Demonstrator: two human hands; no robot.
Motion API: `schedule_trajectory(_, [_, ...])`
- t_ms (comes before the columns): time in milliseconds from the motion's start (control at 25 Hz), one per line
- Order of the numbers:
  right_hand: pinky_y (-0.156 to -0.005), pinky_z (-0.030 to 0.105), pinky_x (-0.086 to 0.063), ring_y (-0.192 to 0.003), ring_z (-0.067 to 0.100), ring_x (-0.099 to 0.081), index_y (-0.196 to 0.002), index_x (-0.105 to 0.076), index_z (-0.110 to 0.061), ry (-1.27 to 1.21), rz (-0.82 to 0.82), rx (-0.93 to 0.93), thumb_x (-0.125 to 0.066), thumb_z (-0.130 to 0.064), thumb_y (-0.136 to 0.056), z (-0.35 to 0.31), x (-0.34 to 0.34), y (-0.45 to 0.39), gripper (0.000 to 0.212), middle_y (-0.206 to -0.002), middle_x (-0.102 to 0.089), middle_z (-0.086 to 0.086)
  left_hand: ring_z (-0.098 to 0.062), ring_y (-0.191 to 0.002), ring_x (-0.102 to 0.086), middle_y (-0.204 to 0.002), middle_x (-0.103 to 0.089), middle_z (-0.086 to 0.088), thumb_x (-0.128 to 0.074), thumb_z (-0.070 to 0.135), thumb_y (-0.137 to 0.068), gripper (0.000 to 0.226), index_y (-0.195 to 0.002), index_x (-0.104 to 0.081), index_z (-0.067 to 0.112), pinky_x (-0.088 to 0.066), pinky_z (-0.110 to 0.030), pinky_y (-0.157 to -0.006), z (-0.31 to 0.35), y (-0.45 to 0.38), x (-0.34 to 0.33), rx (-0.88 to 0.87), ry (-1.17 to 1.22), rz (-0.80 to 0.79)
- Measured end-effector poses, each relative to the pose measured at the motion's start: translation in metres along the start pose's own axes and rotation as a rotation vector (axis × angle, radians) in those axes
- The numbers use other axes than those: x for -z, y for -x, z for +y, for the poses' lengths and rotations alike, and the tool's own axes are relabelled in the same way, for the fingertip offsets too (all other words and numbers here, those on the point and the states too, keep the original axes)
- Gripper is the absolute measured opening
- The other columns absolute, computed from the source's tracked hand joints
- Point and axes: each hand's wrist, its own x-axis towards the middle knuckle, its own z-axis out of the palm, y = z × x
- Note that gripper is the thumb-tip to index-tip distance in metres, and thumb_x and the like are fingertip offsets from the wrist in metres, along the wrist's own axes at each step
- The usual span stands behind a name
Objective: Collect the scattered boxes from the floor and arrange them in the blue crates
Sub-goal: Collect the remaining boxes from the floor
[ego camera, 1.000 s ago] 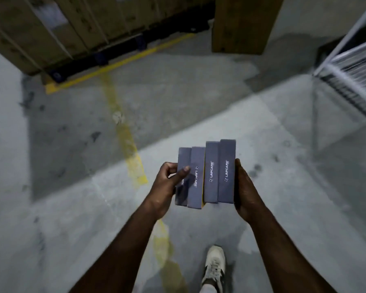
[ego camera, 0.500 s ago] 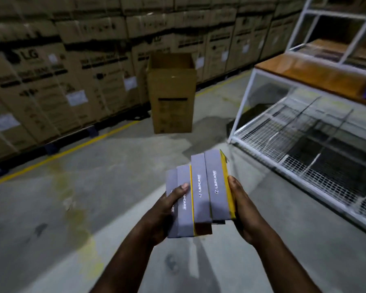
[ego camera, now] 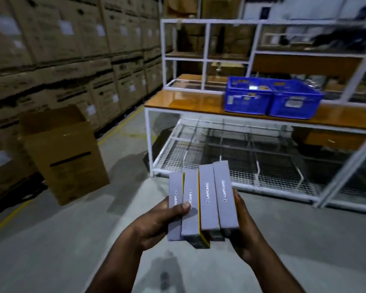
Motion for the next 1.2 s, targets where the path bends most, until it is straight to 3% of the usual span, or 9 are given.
schedule_trajectory(120, [-0.103,0.049,-0.043,-0.119,0.022,-0.063,-0.132,-0.060,-0.030,-0.042,0.129,0.082,-0.032,-0.054,-0.101,-0.017,0.037,-0.005,0.049,-0.129,-0.067,0.002,-0.028,-0.123,-0.061,-0.136,-0.062,-0.011,-0.088,0.036,-0.069,0.081,-0.139,-0.051,0.015,-0.052,-0.036,-0.097,0.007,-0.054,-0.018,0.038,-0.093,-0.119])
schedule_trajectory(280, [-0.111,0.052,-0.037,-0.127,0.021,-0.057,-0.145,-0.043,-0.035,-0.089,0.285,0.192,-0.041,-0.056,-0.099,-0.030,0.099,-0.037,0.051,-0.139,-0.060,-0.001,-0.028,-0.115,-0.067,-0.126,-0.069,-0.009,-0.079,0.036,-0.072,0.069,-0.135,-0.057,0.015,-0.055,-0.040,-0.090,0.002,-0.133,-0.055,0.047,-0.061,-0.009])
schedule_trajectory(400, [-0.107,0.044,-0.042,-0.123,0.011,-0.059,-0.147,-0.034,-0.046,-0.137,0.371,0.268,-0.041,-0.048,-0.099,-0.050,0.154,-0.068,0.048,-0.137,-0.059,-0.015,-0.030,-0.108,-0.070,-0.117,-0.073,-0.011,-0.079,0.036,-0.079,0.055,-0.126,-0.063,0.014,-0.056,-0.044,-0.091,0.002,-0.207,-0.086,0.006,-0.032,0.093])
schedule_trajectory(640, [-0.108,0.047,-0.041,-0.128,0.012,-0.056,-0.146,-0.032,-0.052,-0.105,0.384,0.324,-0.046,-0.057,-0.093,-0.110,0.273,-0.134,0.055,-0.147,-0.049,-0.016,-0.031,-0.117,-0.066,-0.126,-0.069,-0.011,-0.072,0.038,-0.083,0.057,-0.133,-0.058,0.014,-0.050,-0.051,-0.103,0.012,-0.342,-0.144,-0.070,-0.112,0.002])
schedule_trajectory(840, [-0.107,0.050,-0.042,-0.131,0.016,-0.053,-0.146,-0.036,-0.047,-0.077,0.354,0.390,-0.046,-0.052,-0.095,-0.169,0.352,-0.198,0.052,-0.148,-0.049,-0.013,-0.021,-0.111,-0.067,-0.126,-0.069,-0.001,-0.080,0.039,-0.067,0.072,-0.133,-0.052,0.028,-0.055,-0.037,-0.085,0.026,-0.443,-0.168,-0.078,-0.263,-0.106])
schedule_trajectory(920, [-0.103,0.045,-0.047,-0.130,0.014,-0.054,-0.146,-0.039,-0.042,-0.064,0.340,0.418,-0.046,-0.044,-0.096,-0.181,0.367,-0.220,0.051,-0.147,-0.050,-0.013,-0.025,-0.116,-0.066,-0.129,-0.068,-0.005,-0.081,0.034,-0.071,0.074,-0.137,-0.051,0.022,-0.056,-0.042,-0.088,0.031,-0.478,-0.169,-0.093,-0.217,-0.101])
schedule_trajectory(1000, [-0.090,0.030,-0.055,-0.123,0.008,-0.059,-0.145,-0.043,-0.039,-0.057,0.356,0.431,-0.048,-0.039,-0.092,-0.197,0.385,-0.249,0.053,-0.142,-0.054,-0.016,-0.031,-0.121,-0.063,-0.132,-0.065,-0.011,-0.081,0.029,-0.073,0.074,-0.139,-0.050,0.015,-0.051,-0.051,-0.099,0.033,-0.523,-0.167,-0.106,-0.156,-0.084])
schedule_trajectory(1080, [-0.077,0.022,-0.057,-0.116,0.003,-0.063,-0.144,-0.044,-0.037,-0.042,0.378,0.434,-0.048,-0.038,-0.092,-0.213,0.406,-0.284,0.053,-0.136,-0.059,-0.019,-0.034,-0.120,-0.063,-0.131,-0.065,-0.013,-0.083,0.029,-0.071,0.079,-0.139,-0.048,0.013,-0.051,-0.054,-0.100,0.036,-0.573,-0.159,-0.107,-0.113,-0.066])
schedule_trajectory(1200, [-0.080,0.026,-0.058,-0.117,0.002,-0.062,-0.144,-0.044,-0.040,0.003,0.463,0.471,-0.045,-0.035,-0.098,-0.232,0.435,-0.347,0.046,-0.137,-0.057,-0.019,-0.034,-0.118,-0.064,-0.130,-0.066,-0.014,-0.084,0.027,-0.069,0.082,-0.140,-0.046,0.011,-0.054,-0.048,-0.094,0.044,-0.652,-0.143,-0.133,-0.072,-0.081])
